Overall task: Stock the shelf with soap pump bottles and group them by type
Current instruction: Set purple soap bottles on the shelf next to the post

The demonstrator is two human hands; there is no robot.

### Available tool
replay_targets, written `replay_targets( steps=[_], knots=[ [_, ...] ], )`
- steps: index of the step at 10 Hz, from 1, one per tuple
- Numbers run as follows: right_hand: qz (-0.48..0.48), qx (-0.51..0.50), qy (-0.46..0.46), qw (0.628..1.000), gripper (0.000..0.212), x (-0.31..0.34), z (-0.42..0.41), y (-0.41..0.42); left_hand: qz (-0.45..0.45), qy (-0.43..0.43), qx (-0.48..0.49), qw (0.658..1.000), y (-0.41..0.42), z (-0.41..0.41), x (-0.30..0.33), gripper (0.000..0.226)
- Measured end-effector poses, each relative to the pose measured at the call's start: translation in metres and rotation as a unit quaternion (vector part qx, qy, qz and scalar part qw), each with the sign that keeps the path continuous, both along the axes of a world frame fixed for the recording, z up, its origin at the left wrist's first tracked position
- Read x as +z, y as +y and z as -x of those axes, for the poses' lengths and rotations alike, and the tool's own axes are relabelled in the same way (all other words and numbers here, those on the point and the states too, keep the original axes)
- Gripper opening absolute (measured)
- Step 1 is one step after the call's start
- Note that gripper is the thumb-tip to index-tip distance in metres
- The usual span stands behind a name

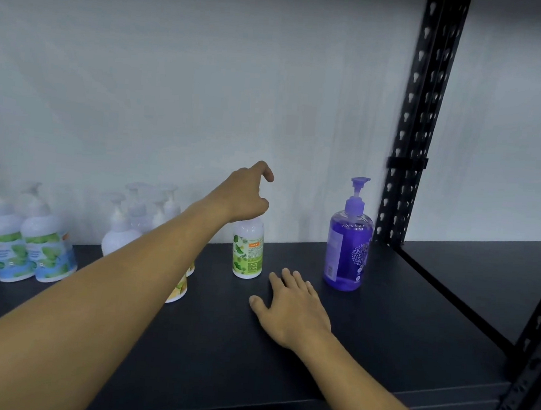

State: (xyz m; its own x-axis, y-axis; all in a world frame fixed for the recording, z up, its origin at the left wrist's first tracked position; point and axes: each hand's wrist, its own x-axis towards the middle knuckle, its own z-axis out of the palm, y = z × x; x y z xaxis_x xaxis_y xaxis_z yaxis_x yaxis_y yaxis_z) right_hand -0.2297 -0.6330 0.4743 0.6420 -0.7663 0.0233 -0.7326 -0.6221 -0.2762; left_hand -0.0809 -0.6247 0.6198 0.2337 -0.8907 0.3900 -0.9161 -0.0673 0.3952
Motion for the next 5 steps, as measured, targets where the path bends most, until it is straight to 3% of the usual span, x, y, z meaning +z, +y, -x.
replay_targets(
  steps=[5],
  knots=[
    [0.0, 0.002, -0.001, 1.0, 0.075, 0.0012, 0.0005, 0.0001, -0.012, -0.032, 0.01, 0.999, -0.0087, 0.0012, -0.0023, 0.049]
  ],
)
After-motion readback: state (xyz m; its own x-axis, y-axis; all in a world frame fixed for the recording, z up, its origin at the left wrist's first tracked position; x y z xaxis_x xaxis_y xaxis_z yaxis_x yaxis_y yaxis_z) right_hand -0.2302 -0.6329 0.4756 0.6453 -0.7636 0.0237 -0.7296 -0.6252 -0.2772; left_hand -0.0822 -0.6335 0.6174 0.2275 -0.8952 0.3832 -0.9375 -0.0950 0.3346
